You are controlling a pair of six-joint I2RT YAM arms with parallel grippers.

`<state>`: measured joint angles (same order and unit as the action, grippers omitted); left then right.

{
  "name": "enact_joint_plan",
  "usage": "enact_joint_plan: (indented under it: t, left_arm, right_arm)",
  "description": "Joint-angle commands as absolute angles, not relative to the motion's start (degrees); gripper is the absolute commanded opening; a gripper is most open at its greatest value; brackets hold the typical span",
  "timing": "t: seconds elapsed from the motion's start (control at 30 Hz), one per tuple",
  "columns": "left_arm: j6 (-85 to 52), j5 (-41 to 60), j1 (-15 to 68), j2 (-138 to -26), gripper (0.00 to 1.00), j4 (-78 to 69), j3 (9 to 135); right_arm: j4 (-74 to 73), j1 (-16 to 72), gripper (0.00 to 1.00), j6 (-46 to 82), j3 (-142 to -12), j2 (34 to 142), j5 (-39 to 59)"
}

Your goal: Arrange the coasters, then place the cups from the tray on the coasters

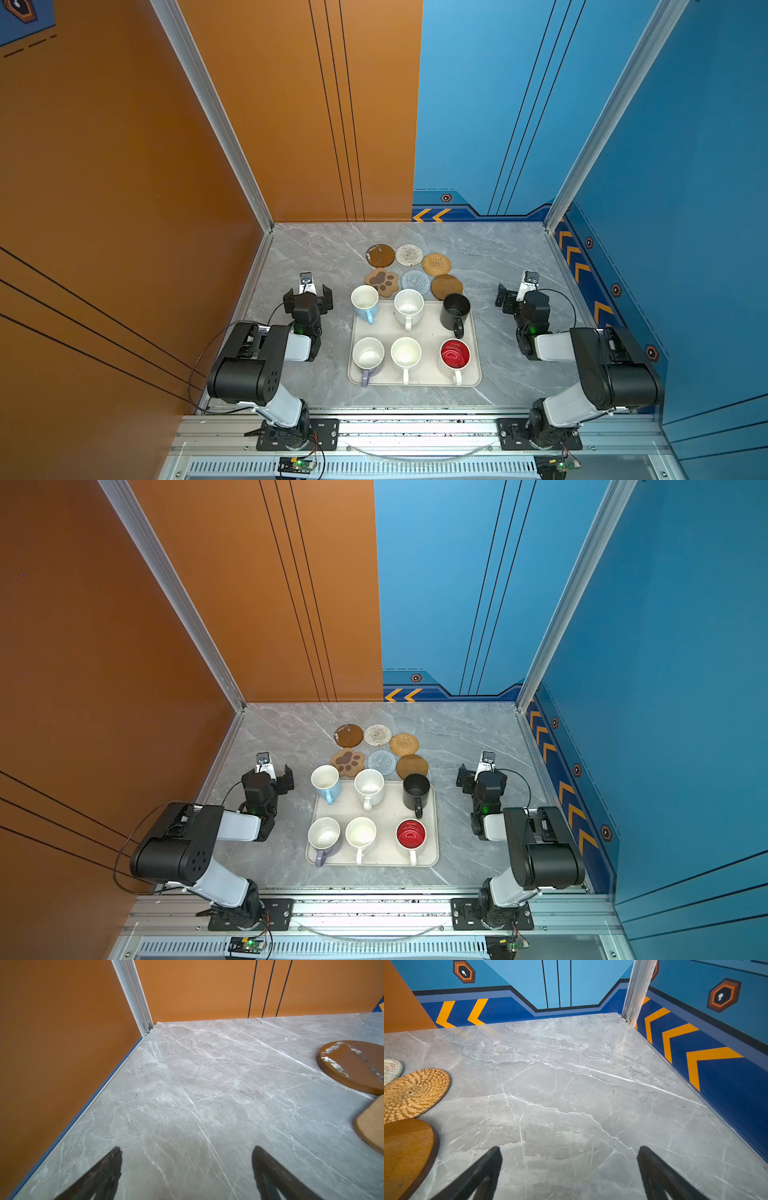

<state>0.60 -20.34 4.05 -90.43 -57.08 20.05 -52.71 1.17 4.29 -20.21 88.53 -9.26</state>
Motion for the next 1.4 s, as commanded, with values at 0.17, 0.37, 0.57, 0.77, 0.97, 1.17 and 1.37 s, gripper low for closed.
enact_joint_plan:
  t: [0.17,0.37,0.57,0.77,0.97,1.17,1.37]
  left_arm:
    - [-0.2,-18.2,3.9,-89.8,0.98,-55.2,20.8]
    - [-0.1,-18.2,3.8,-89.8,0.98,-55.2,20.8]
    - [-0.1,-18.1,3.9,-89.7,0.98,-55.2,20.9]
    - [-0.1,-18.1,3.9,-89.8,0.98,-55.2,20.9]
    - [0.9,-15.2,3.9,-89.8,0.98,-55.0,21.1]
    - [1.0,-14.8,3.9,-89.8,0.98,-54.8,21.1]
    - [1.0,-14.8,3.9,-89.8,0.98,-54.8,21.1]
  right_arm:
    - [-53.8,1.4,1.0,4.9,-20.4,88.5,-10.3]
    - [-53.8,1.4,1.0,5.0,-20.5,88.5,-10.3]
    - [-53.6,1.5,1.0,4.9,-20.5,88.5,-10.4]
    - [-53.6,1.6,1.0,4.8,-20.6,88.5,-10.5]
    - [-53.6,1.6,1.0,4.8,-20.5,88.5,-10.5]
    - [-53.6,1.6,1.0,4.8,-20.6,88.5,-10.5]
    - [-53.6,1.7,1.0,4.8,-20.6,88.5,-10.5]
